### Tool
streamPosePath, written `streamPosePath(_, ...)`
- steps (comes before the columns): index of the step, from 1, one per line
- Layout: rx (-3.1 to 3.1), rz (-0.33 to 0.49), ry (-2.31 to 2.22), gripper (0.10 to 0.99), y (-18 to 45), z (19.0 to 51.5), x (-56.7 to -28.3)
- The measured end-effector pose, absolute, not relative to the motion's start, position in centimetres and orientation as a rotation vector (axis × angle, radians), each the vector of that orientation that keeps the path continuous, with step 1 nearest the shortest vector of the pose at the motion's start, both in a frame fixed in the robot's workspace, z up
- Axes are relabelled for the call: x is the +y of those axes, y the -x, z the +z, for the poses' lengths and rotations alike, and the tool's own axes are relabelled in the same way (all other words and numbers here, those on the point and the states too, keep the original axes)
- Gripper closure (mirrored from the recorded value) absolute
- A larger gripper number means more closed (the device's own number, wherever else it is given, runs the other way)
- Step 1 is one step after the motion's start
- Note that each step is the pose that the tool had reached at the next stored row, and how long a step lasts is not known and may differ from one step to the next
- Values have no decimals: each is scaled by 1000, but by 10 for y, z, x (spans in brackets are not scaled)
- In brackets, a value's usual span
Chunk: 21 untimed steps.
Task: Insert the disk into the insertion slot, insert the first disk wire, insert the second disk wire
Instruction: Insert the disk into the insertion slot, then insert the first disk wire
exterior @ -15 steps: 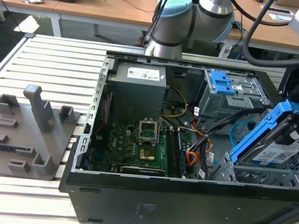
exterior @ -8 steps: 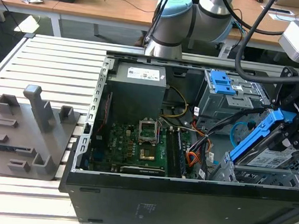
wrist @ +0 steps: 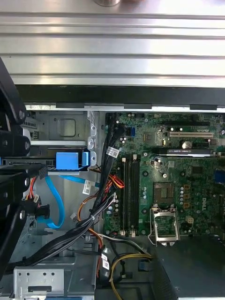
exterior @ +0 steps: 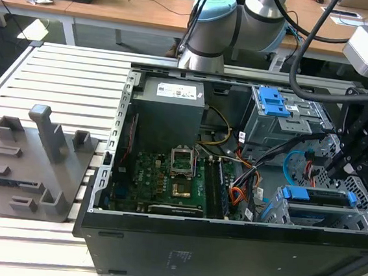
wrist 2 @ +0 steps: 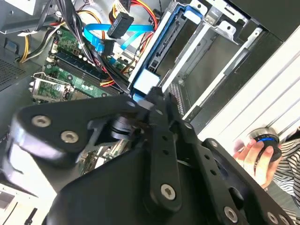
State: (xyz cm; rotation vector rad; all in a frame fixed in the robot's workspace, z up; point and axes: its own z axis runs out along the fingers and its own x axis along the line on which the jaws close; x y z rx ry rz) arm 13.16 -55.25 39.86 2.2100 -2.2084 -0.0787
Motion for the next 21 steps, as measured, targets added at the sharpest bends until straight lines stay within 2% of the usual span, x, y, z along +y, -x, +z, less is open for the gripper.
streamPosePath(1, -2208, -79, -2210, 969, -132, 399, -552)
streamPosePath(2, -2208, -79, -2210, 980, -132, 399, -552)
streamPosePath(15, -2207, -81, -2209, 980, -147, 398, -550)
streamPosePath(21, -2207, -83, -2208, 980, -161, 397, -523)
